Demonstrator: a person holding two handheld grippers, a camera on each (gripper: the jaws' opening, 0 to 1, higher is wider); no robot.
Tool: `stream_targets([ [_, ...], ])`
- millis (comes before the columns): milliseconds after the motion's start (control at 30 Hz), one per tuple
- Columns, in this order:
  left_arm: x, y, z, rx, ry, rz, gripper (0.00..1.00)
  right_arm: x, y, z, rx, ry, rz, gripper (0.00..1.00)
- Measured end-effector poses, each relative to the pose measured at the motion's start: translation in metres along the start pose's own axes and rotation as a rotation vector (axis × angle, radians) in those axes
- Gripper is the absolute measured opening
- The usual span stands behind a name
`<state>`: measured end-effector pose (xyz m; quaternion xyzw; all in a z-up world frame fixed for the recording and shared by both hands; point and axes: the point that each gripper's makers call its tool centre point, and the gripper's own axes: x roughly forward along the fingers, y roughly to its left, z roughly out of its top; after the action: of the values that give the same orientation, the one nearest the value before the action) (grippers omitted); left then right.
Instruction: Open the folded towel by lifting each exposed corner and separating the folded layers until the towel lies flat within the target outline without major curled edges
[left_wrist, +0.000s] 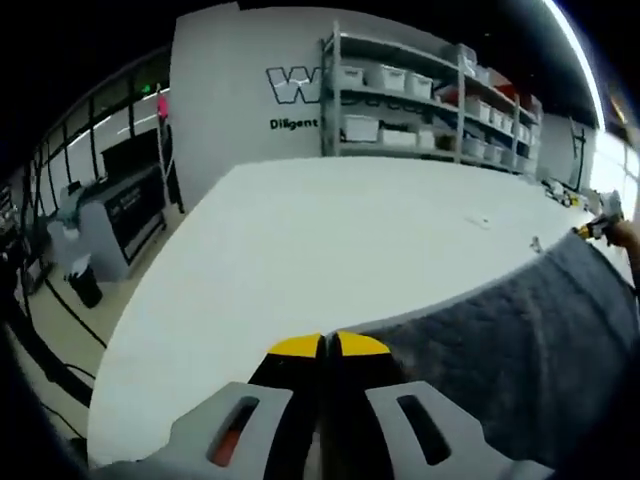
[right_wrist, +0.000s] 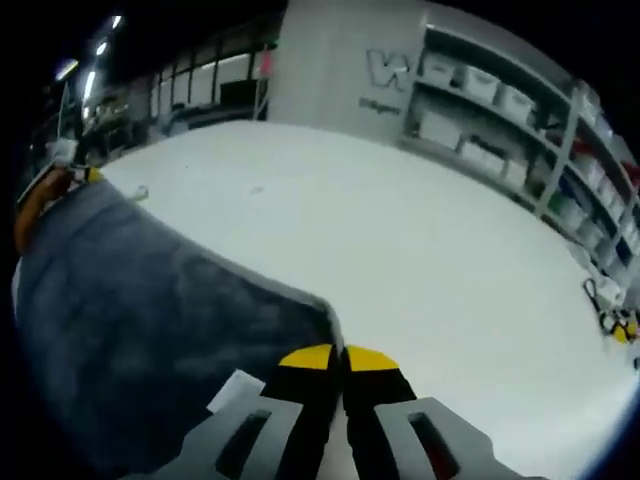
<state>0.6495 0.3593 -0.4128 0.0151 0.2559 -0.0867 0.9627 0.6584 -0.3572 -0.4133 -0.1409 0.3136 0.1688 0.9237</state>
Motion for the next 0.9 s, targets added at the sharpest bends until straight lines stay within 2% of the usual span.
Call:
stream_targets([
  [33, 0.002, 0.000, 0.001, 0.001, 0.002, -0.004, 0.03, -0.003, 0.008, -0.002, 0.001, -0.004, 0.000, 0.00],
  [100, 0.008, 0.001, 0.004, 0.008, 0.006, -0.011, 0.03, -0.004, 0.011, -0.003, 0.010, -0.007, -0.001, 0.00],
  [333, 0.023, 0.001, 0.012, 0.015, -0.002, -0.026, 0.03, 0.007, 0.006, 0.005, 0.010, -0.039, -0.068, 0.00],
  [400, 0.027, 0.000, 0.015, 0.027, -0.008, -0.021, 0.03, 0.012, -0.002, 0.012, 0.004, -0.049, -0.086, 0.00],
  [567, 0.036, 0.002, 0.021, 0.079, -0.015, -0.007, 0.03, 0.018, -0.003, 0.013, 0.010, -0.075, -0.106, 0.00],
  [733, 0.040, 0.001, 0.024, 0.101, -0.030, -0.004, 0.03, 0.021, -0.001, 0.016, -0.021, -0.070, -0.129, 0.00],
  [900, 0.041, 0.003, 0.026, 0.108, -0.032, -0.008, 0.03, 0.022, 0.000, 0.015, -0.008, -0.095, -0.135, 0.00],
])
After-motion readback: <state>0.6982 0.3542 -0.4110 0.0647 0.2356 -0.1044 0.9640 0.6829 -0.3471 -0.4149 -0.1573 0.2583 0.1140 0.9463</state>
